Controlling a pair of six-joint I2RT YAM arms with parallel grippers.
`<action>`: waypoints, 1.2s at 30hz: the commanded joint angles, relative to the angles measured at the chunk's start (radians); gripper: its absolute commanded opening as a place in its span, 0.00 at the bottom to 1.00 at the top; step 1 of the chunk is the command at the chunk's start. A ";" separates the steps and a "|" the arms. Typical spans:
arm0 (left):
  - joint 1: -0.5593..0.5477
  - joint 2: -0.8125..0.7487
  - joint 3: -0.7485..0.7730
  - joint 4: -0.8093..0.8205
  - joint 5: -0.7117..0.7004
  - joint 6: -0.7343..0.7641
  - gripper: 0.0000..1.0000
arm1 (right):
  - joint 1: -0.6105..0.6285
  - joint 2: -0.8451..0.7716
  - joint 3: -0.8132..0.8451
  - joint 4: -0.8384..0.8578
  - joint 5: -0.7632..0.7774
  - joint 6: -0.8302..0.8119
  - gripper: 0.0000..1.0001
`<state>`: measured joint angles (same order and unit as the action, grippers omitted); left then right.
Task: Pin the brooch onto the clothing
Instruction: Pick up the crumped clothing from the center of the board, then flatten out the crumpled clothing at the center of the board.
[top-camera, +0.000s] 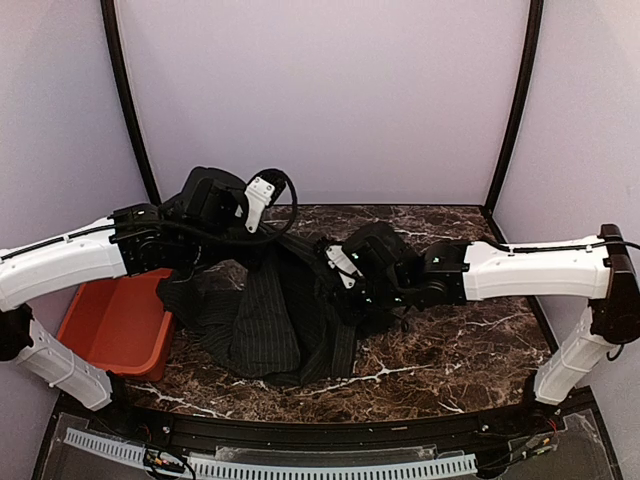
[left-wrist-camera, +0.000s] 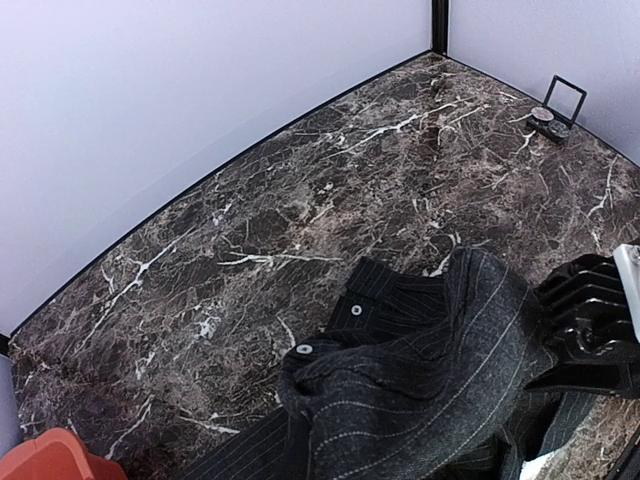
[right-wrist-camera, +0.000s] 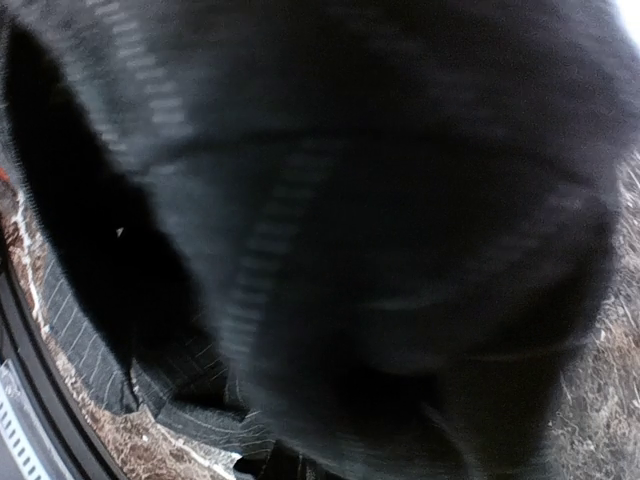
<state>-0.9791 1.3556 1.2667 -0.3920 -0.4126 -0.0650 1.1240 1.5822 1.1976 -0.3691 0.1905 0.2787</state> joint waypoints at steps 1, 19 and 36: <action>0.051 -0.047 0.037 -0.020 0.035 -0.001 0.01 | -0.037 -0.036 0.019 -0.029 0.115 -0.013 0.00; 0.362 0.184 0.821 -0.218 0.609 0.159 0.01 | -0.417 -0.211 0.466 -0.050 0.222 -0.433 0.00; 0.362 -0.019 0.554 0.060 0.799 0.115 0.01 | -0.389 -0.511 0.421 -0.028 0.327 -0.459 0.00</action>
<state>-0.6250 1.3163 1.7851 -0.4412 0.4339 0.0689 0.7414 1.0248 1.5280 -0.4583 0.2359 -0.1291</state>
